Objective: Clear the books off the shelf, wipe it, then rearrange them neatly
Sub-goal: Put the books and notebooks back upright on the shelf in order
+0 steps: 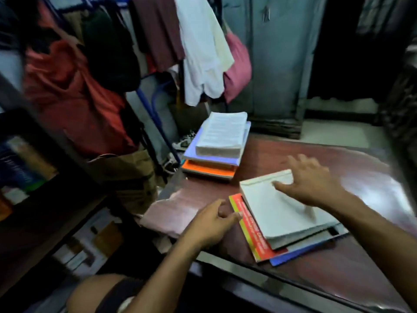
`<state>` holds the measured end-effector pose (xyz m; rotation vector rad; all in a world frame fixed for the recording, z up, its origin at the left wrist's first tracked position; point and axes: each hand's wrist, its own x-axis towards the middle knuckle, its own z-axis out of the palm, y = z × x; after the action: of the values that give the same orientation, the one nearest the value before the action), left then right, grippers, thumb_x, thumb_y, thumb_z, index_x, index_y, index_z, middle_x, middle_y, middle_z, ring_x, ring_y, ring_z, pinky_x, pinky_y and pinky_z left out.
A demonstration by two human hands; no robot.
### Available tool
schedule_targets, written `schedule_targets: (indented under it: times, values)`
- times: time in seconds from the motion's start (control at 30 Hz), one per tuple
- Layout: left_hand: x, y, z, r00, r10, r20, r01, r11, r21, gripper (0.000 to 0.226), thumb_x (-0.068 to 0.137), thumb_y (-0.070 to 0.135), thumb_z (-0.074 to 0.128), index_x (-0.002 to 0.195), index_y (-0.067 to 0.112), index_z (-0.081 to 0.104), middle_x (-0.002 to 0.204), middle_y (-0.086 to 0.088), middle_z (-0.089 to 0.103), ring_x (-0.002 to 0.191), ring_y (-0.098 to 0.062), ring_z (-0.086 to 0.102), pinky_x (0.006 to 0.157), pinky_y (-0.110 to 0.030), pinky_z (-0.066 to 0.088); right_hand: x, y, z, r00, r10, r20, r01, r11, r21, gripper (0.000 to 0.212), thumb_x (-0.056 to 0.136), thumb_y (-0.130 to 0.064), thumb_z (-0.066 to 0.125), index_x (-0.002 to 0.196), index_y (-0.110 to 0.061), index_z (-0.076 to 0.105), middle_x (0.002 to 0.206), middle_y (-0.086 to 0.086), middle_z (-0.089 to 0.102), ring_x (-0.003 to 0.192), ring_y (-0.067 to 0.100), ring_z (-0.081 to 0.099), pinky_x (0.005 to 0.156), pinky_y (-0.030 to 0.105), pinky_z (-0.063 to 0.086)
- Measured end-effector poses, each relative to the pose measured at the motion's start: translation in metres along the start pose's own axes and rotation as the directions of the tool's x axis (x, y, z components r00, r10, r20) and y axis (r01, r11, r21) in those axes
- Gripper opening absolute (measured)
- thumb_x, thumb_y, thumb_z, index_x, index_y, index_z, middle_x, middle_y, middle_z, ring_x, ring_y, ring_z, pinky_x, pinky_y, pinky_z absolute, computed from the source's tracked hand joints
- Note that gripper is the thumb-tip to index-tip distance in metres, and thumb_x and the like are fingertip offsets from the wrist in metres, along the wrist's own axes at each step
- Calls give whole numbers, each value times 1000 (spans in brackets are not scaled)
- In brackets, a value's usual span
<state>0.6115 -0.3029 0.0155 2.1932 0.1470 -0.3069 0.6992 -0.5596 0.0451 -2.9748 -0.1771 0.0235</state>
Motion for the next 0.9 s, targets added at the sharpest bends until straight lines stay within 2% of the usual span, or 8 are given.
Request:
schedule_targets:
  times: [0.1,0.23,0.4,0.5,0.57,0.63,0.77,0.9]
  values:
    - [2,-1,20,1000,7,-28,-8,999,-52,21,73,64,66,93,61,60,99,18,71,102,-15,70,87,-47,60,-8,47,14,964,233,132,-244,967,78,107,74,-90,43,157,-27,18,157,12,29,144,37,30,110,54,38]
    - [-6,8,39,998,59,-35,-63,988,-140,25,82,53,70,105,55,61,102,31,70,100,-1,68,91,-43,58,-6,63,26,943,253,214,-305,916,261,127,53,-108,37,155,-34,20,157,4,41,142,35,39,110,52,40]
    - [-14,17,55,1000,-20,-13,12,890,-457,48,76,52,75,120,44,58,113,17,73,104,-10,71,96,-45,57,0,56,3,937,223,270,-303,903,304,106,74,-82,62,149,-13,32,142,12,55,123,33,54,88,38,42]
    - [-17,21,53,986,-163,-21,112,761,-639,27,90,38,74,113,31,62,102,7,78,91,-13,76,81,-37,60,-3,55,-4,946,184,266,-276,888,368,101,74,-81,61,148,-16,35,143,8,55,115,29,56,86,37,40]
    - [-18,16,50,977,-213,-25,153,774,-615,26,91,42,72,112,28,65,98,5,78,88,-16,76,78,-38,61,-8,49,-2,944,170,284,-287,846,450,83,80,-75,62,140,-19,47,134,3,62,103,21,61,78,33,43]
    - [-19,7,52,976,-202,-80,131,841,-525,37,84,55,72,113,32,67,108,4,75,96,-19,74,88,-45,60,-13,43,4,940,153,305,-303,784,541,63,81,-72,65,120,-23,60,112,-1,71,87,16,68,67,30,48]
    - [-28,-3,53,973,-142,-183,99,969,-225,44,84,63,65,120,40,52,115,10,43,122,-20,46,107,-46,44,-19,25,14,952,77,295,-236,799,554,48,89,-69,58,113,-27,63,102,-5,70,82,12,66,61,27,44]
    - [-37,-3,53,977,-87,-193,44,975,-216,45,87,59,66,124,41,47,115,13,39,124,-17,44,108,-47,45,-19,20,12,958,71,277,-222,796,563,42,91,-66,57,104,-27,65,93,-7,70,80,12,66,60,27,43]
